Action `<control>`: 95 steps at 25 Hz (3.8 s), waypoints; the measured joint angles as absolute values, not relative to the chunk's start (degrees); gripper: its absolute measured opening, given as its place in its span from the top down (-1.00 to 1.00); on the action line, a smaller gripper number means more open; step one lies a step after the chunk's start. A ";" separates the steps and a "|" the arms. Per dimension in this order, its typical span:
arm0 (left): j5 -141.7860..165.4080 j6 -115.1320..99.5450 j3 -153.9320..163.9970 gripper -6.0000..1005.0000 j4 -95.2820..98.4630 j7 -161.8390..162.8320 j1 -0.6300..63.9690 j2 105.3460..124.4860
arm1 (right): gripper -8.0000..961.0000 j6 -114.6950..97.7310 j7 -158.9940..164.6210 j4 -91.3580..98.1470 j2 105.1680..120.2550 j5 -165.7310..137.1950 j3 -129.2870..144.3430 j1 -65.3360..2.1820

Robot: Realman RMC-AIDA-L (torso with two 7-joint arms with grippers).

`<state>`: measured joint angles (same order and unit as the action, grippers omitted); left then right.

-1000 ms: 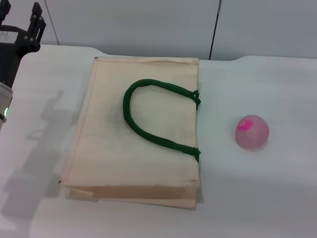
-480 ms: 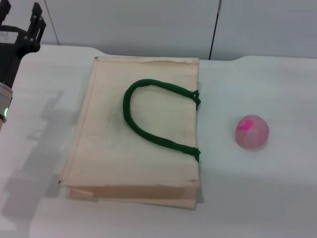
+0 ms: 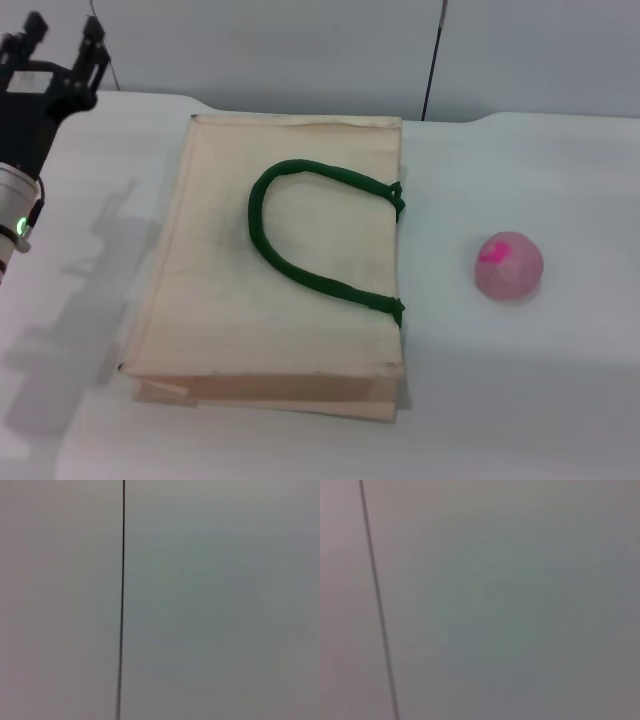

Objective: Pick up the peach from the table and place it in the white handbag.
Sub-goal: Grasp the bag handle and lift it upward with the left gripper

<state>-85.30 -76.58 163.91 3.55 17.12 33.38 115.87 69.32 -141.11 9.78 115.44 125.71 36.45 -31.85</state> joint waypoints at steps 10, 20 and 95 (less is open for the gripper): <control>-63.06 -71.17 163.91 -0.32 -16.40 56.04 39.21 116.00 | -0.67 63.66 -120.09 22.81 115.10 99.84 36.43 -34.23; -42.06 -70.70 164.01 -0.32 -24.09 76.74 46.10 115.55 | -0.67 63.62 -113.16 25.47 114.57 89.12 35.90 -37.03; 3.05 -56.84 164.00 0.23 -16.61 100.48 59.55 114.23 | -0.67 64.20 -112.76 25.57 115.11 89.21 33.31 -37.09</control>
<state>3.05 -56.84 164.00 -16.61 100.48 59.55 114.23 64.20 -112.76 25.57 115.11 89.21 33.31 -37.09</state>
